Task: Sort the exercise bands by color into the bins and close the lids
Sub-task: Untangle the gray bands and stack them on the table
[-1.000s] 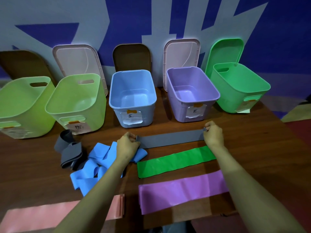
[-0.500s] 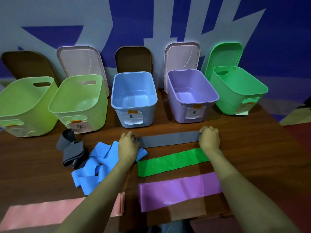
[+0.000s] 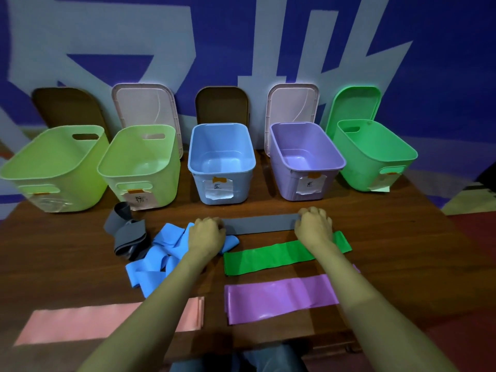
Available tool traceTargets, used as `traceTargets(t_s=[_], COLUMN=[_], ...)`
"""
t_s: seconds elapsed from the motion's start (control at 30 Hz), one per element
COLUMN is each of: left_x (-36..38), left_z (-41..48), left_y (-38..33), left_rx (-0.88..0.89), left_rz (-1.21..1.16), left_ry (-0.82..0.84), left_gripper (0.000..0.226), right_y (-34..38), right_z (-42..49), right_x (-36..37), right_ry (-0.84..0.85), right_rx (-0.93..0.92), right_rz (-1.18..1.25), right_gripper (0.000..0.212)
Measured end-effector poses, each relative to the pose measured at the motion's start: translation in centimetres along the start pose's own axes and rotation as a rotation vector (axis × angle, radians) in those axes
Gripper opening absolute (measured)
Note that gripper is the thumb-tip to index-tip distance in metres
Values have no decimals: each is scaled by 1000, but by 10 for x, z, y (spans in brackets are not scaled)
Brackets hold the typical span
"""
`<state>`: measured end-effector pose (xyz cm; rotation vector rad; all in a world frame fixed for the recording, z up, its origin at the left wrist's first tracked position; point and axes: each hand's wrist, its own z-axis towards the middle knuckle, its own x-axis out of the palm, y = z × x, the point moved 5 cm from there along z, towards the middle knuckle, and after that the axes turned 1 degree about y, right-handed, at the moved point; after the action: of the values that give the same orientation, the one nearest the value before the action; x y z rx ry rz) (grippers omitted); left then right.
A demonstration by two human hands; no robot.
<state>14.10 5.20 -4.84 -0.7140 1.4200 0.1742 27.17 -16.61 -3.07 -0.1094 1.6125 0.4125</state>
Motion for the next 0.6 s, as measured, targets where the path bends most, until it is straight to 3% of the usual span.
traceTargets(t_s=[0.23, 0.5, 0.6], left_x=[-25, -72, -82], left_z=[-27, -57, -65], left_y=[16, 97, 127], left_rx=[-12, -86, -156], left_rz=[-87, -150, -171], left_ry=[-76, -272, -320], left_gripper=[29, 26, 35], right_y=[82, 198, 232], right_z=[-38, -70, -76], right_x=[-5, 4, 15], right_ry=[18, 105, 167], right_rx=[-275, -595, -663], right_rz=[90, 196, 219], right_gripper=[32, 33, 36])
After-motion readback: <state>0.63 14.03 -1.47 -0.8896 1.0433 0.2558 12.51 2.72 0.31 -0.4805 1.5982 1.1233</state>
